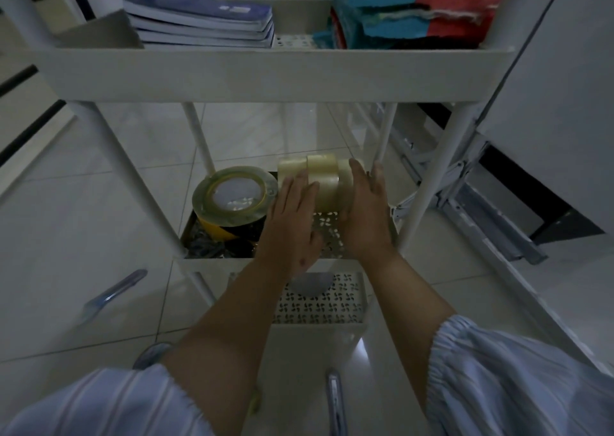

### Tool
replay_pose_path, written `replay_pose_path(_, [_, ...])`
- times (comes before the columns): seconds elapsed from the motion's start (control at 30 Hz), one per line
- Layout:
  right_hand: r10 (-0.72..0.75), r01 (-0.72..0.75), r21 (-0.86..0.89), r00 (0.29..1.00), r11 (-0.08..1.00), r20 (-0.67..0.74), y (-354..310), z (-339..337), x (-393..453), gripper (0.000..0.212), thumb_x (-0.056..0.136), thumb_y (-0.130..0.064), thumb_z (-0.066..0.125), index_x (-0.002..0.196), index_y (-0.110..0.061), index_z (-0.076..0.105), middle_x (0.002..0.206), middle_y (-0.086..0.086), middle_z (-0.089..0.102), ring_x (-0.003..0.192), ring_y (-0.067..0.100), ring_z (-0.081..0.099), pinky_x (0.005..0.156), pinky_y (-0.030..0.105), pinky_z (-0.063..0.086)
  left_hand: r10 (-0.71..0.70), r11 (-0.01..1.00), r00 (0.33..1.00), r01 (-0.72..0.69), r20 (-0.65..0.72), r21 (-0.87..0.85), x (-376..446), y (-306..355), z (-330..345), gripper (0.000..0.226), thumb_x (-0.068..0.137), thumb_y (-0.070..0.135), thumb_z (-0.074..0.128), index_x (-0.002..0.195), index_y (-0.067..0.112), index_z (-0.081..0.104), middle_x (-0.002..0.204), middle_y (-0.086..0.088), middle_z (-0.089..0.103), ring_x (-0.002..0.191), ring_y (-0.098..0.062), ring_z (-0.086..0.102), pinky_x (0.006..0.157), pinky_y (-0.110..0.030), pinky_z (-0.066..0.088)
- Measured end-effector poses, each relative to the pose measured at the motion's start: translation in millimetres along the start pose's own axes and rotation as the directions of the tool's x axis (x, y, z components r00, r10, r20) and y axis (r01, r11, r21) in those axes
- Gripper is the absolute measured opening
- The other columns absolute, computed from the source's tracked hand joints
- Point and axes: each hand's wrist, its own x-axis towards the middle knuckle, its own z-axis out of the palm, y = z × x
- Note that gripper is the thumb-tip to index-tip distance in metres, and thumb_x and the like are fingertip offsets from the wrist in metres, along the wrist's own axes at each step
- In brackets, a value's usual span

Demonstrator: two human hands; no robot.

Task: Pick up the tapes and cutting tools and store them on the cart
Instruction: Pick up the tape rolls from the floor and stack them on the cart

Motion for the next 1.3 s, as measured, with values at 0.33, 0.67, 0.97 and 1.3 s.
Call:
replay_pose_path(0.33, [-0.202,0.222,0.144,0.969,0.964,-0.139,-40.6,5.5,-60.5,0.048,0.078,0.007,0.042,0.124,-0.004,0.051,0.129,0.024,0.046,0.119,0.021,0.033,0.103,0.017,0.025,-0.123,0.977,0.961,0.074,-0.248,-0.199,-74.2,-9.7,-6.2,0.050,0.084,0.010,0.039,0.133,0.006,0.036,0.146,-0.022,0.028,0.138,-0.027,0.022,0.117,-0.029,0.024])
replay_pose_path(0.67, [-0.207,0.167,0.285,0.972,0.944,0.115,-60.9,89.8,-162.9,0.045,0.076,-0.001,0.038,0.117,-0.007,0.055,0.113,0.017,0.055,0.105,0.022,0.047,0.090,0.022,0.037,-0.585,0.794,0.798,0.527,-0.146,-0.302,-211.4,-47.5,10.3,0.058,0.077,0.018,0.044,0.134,0.009,0.037,0.149,-0.009,0.022,0.140,-0.024,0.017,0.108,-0.023,0.017])
replay_pose_path(0.97, [-0.047,-0.162,0.288,0.798,0.944,0.601,-77.9,159.0,-205.3,0.056,0.084,-0.031,0.040,0.134,-0.007,0.041,0.141,0.013,0.041,0.133,0.024,0.034,0.109,0.021,0.023,-0.812,0.554,0.583,0.787,0.033,-0.272,-273.3,-124.9,23.6,0.065,0.082,0.003,0.057,0.138,-0.002,0.026,0.148,-0.024,0.022,0.139,-0.037,0.021,0.112,-0.036,0.021])
replay_pose_path(1.3, [0.102,-0.445,0.189,0.552,0.875,0.828,-89.5,250.9,-232.1,0.072,0.071,-0.008,0.047,0.141,-0.011,0.030,0.145,0.005,0.038,0.134,0.020,0.035,0.114,0.037,0.030,-0.882,0.323,0.432,0.844,0.188,-0.428,-283.5,-183.1,28.1,0.065,0.088,0.008,0.054,0.141,0.001,0.018,0.148,-0.016,0.027,0.139,-0.028,0.024,0.108,-0.029,0.025])
